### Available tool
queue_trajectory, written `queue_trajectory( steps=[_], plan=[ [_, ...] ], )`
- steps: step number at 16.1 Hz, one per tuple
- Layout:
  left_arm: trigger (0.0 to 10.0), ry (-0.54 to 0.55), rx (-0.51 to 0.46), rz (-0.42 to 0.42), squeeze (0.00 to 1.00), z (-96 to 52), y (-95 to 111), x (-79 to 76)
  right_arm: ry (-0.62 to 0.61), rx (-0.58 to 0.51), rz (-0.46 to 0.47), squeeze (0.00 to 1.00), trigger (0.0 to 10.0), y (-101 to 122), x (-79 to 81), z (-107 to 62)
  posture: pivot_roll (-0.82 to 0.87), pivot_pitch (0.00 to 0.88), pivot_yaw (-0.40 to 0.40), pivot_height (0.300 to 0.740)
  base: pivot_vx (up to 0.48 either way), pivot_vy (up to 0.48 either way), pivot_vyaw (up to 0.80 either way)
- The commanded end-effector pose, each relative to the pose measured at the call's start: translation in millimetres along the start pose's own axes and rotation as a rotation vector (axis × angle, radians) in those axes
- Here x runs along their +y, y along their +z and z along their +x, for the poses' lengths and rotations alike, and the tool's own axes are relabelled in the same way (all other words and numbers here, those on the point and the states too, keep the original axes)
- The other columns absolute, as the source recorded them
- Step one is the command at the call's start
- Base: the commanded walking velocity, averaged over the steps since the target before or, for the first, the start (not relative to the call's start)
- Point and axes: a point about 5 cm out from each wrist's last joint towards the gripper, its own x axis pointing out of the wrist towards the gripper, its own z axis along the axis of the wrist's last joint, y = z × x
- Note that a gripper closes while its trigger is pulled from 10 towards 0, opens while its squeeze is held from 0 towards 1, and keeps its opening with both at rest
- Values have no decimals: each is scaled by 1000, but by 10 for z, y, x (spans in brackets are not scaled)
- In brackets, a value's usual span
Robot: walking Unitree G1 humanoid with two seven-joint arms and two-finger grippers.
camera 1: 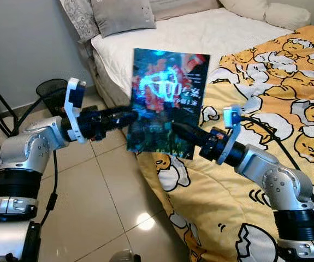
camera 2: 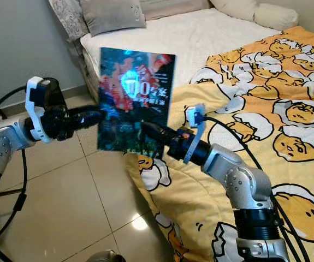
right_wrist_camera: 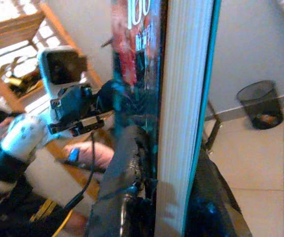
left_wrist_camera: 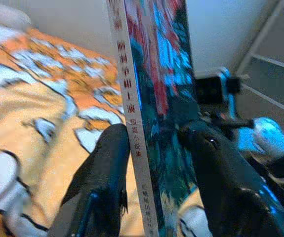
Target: Clean up the room
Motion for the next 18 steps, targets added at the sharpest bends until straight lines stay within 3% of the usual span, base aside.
queue_trajectory(
  steps=[1, 3, 4, 5, 6, 7, 8, 9, 10, 11, 13, 14, 15, 18],
  plan=[
    [10000, 158, -82, 84, 1000, -86, 117, 119, -124, -125, -28, 0, 0, 136, -113, -123, -37, 0, 59, 740, 0, 0, 0],
    [10000, 281, -97, 120, 1000, -177, 93, 186, -219, -195, -49, 0, 0, 203, -195, -218, -37, 0, 59, 740, 0, 0, 0],
    [10000, 331, -92, 139, 733, -211, 63, 199, -253, -233, -52, 0, 0, 233, -218, -266, -37, 0, 56, 740, 0, 0, 0],
    [10000, 453, -43, 191, 384, -262, -45, 222, -353, -280, -117, 0, 0, 271, -268, -371, -36, 0, 54, 740, 0, 0, 0],
    [10000, 507, -22, 212, 310, -278, -100, 230, -404, -299, -148, 0, 0, 276, -285, -413, -36, 0, 51, 740, 0, 0, 0],
    [10000, 644, -23, 296, 4, -242, -202, 219, -573, -256, -246, 0, 0, 212, -343, -460, -41, 0, 51, 740, 0, 0, 0],
    [10000, 705, -21, 325, 0, -182, -272, 193, -683, -180, -281, 0, 4627, 121, -408, -467, -44, 0, 52, 740, 0, 0, 0],
    [10000, 751, 6, 361, 0, -122, -355, 161, -853, -131, -343, 0, 8196, 57, -504, -515, -46, 0, 49, 740, 0, 0, 0],
    [10000, 760, 15, 405, 0, -73, -404, 126, -954, -133, -363, 0, 10000, 31, -553, -555, -46, 0, 49, 740, 0, 0, 0],
    [10000, 830, 68, 457, 0, 35, -599, 77, -1038, -138, -326, 0, 10000, -96, -584, -589, -38, 0, 44, 740, 0, 0, 0],
    [10000, 925, 80, 455, 0, 153, -881, -9, -1153, -121, -428, 0, 10000, -248, -549, -574, -41, 0, 44, 740, 0, 0, -369],
    [10000, 926, 80, 449, 0, 170, -905, -27, -1161, -141, -417, 0, 10000, -256, -540, -566, -38, 0, 40, 740, 0, 0, -756],
    [10000, 922, 101, 459, 0, 203, -957, -66, -1249, -178, -481, 0, 10000, -239, -539, -554, -35, 0, 39, 740, 0, 0, -781],
    [10000, 973, 108, 497, 0, 176, -958, -75, -1291, -255, -354, 0, 10000, -293, -557, -586, -28, 0, 39, 740, 0, 345, -785]
  ],
)
